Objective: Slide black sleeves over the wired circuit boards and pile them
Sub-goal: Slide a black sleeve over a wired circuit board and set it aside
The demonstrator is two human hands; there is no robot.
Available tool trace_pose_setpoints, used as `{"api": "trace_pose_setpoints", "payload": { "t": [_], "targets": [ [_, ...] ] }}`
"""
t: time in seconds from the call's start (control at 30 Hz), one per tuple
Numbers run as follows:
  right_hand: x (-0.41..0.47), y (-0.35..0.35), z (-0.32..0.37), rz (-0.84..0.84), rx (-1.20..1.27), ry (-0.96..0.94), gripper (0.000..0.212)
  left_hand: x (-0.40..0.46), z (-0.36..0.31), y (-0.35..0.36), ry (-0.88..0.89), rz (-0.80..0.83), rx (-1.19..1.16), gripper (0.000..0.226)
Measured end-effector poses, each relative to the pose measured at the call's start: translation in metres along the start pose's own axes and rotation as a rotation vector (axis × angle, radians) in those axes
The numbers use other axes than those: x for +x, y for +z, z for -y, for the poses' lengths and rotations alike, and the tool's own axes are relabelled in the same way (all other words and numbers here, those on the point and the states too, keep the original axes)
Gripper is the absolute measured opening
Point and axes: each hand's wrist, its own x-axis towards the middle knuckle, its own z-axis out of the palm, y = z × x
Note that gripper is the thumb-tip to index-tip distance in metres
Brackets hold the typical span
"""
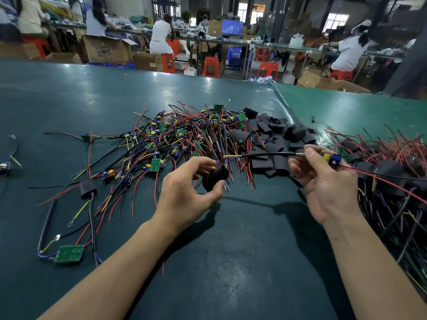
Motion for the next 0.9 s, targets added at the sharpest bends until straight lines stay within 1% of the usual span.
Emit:
{"api": "trace_pose_setpoints", "payload": {
  "t": [0.17,0.3,0.47,0.57,0.6,0.7,0.77,0.9],
  "targets": [
    [-0.0015,0.0014,0.0003,0.012,-0.024,-0.015,0.009,-0.0001,-0.0019,0.0014,-0.03,-0.054,-0.032,0.032],
    [-0.0003,0.0008,0.0013,-0.014,-0.022,-0.017,0.009,0.0016,-0.0011,0.0014,-0.064,-0.099,-0.035,0.031],
    [-0.0008,-0.0002,0.0022,0.0,-0.031,0.012,0.008,0.001,0.0001,0.0019,-0.061,-0.077,-0.015,0.032],
    [0.0006,-0.0025,0.0033,0.015,-0.034,0.075,0.025,0.0016,0.0013,0.0022,-0.073,-0.083,0.0,0.034],
    [0.0012,-0.0032,0.004,0.042,-0.029,0.108,0.027,0.0021,0.0015,0.002,-0.086,-0.091,0.0,0.034],
    [0.0011,-0.0021,0.0044,0.166,-0.038,0.214,0.021,0.0031,0.0015,0.0014,-0.109,-0.102,-0.008,0.034],
    [-0.0013,-0.0001,0.0022,0.237,-0.118,0.244,0.014,0.0031,0.0016,0.0015,-0.105,-0.09,-0.01,0.034],
    [-0.0069,0.0003,-0.0036,0.382,-0.316,0.304,0.02,0.0031,0.0042,0.0013,-0.093,-0.075,0.001,0.036]
  ]
}}
